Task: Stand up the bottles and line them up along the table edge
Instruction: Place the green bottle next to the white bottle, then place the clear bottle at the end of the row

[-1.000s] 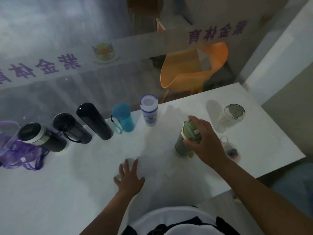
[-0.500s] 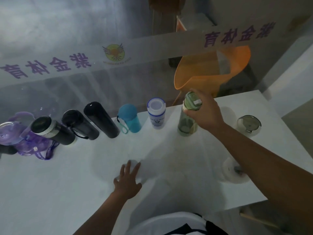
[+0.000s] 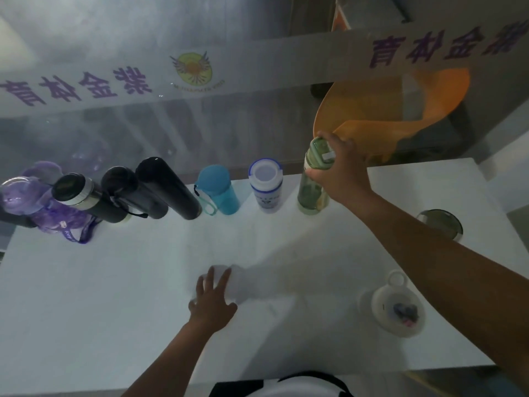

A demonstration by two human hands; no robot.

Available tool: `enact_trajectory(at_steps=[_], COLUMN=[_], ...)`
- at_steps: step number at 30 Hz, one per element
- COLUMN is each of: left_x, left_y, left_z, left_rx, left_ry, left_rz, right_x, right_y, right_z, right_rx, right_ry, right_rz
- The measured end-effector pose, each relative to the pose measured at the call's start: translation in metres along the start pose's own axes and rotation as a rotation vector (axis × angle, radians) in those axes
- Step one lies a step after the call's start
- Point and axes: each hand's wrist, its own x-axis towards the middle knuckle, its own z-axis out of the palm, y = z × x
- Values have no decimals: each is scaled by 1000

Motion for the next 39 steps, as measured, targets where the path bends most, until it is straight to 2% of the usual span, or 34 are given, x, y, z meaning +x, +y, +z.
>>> enact_trajectory(at_steps=[10, 13, 16, 20, 24, 26, 33, 39], left_x=[-19, -21, -20, -21, -26, -28, -27, -28], left_y=[17, 30, 49, 80, 106, 111, 118, 123], left_z=[15, 16, 22, 38, 51, 55, 58, 58], left_rx=[-30, -44, -67, -63, -39, -15, 58, 13], left_ry=[32, 25, 1, 3, 9, -2, -21, -2], left_rz=[12, 61, 111, 147, 179, 183, 156, 114], right_x=[-10, -17, -38, -78, -107, -115, -102, -71], right_y=[-8, -10, 2, 54, 109, 126, 148, 150], right_z=[7, -2, -22, -64, -100, -108, -102, -97], right_rx=[-63, 12, 87, -111, -372, -398, -338, -412], right_ry=[10, -38, 16, 102, -103, -174, -244, -336], right_rz=[52, 85, 144, 274, 470, 465, 444, 244])
